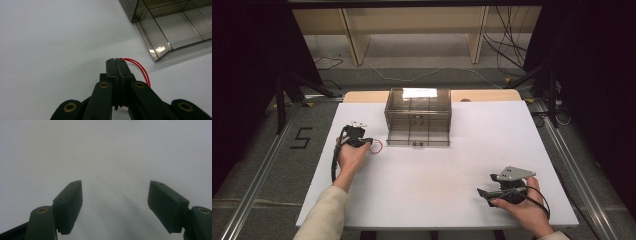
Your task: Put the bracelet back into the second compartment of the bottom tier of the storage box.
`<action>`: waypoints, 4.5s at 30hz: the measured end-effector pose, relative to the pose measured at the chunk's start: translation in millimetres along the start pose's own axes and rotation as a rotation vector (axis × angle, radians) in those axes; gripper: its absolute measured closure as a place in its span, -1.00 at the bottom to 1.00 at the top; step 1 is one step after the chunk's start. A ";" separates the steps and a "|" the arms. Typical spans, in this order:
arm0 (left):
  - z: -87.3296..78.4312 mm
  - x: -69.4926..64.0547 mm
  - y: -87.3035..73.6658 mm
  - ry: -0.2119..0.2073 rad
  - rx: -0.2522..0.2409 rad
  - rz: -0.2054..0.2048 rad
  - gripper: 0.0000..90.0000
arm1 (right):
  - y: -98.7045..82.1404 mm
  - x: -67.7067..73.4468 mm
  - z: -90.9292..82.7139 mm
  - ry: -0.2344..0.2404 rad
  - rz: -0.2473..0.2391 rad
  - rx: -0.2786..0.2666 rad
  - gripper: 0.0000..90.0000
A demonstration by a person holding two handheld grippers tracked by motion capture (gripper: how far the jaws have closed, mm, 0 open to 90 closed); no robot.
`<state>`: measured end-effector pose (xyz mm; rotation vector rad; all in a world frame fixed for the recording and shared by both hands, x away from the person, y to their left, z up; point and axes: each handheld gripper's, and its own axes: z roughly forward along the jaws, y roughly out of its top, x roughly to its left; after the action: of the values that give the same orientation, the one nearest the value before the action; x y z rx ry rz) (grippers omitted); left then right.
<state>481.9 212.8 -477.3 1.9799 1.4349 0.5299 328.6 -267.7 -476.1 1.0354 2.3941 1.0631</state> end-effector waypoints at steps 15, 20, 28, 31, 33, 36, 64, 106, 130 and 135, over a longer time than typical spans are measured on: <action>-9.6 -2.4 4.5 -0.005 -0.030 0.008 1.00 | -0.1 -0.3 -0.3 0.001 -0.009 0.001 -0.36; -12.5 -3.8 6.6 -0.007 -0.041 0.010 1.00 | 0.0 0.0 -0.3 0.001 -0.005 0.003 -0.36; -16.4 -5.6 9.4 -0.007 -0.051 0.019 1.00 | 0.0 -0.3 -0.5 0.001 -0.008 0.000 -0.36; -17.7 -6.2 10.4 -0.007 -0.058 0.017 1.00 | 0.1 0.1 -0.5 -0.001 -0.002 0.000 -0.36; -18.3 -6.3 10.9 -0.006 -0.060 0.020 1.00 | 0.2 0.1 -0.6 -0.001 -0.002 -0.002 -0.36; -19.9 -8.2 12.6 -0.008 -0.067 0.025 1.00 | 0.2 0.2 -0.5 0.000 -0.002 -0.001 -0.36; -29.4 -25.4 24.8 -0.039 -0.106 0.059 1.00 | 0.3 0.0 -0.2 -0.001 0.000 -0.002 -0.37; -30.2 -55.3 42.3 -0.088 -0.134 0.111 1.00 | 0.7 -0.1 -0.5 0.004 0.001 -0.001 -0.38; -24.4 -71.1 48.1 -0.109 -0.131 0.137 1.00 | 0.8 -0.7 -1.4 0.001 0.005 -0.005 -0.38; -22.9 -74.1 48.8 -0.113 -0.130 0.141 1.00 | 0.7 -0.9 -1.7 0.002 0.004 -0.003 -0.38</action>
<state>476.8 138.4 -424.1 1.9831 1.1689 0.5493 328.6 -268.9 -474.4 1.0391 2.3923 1.0687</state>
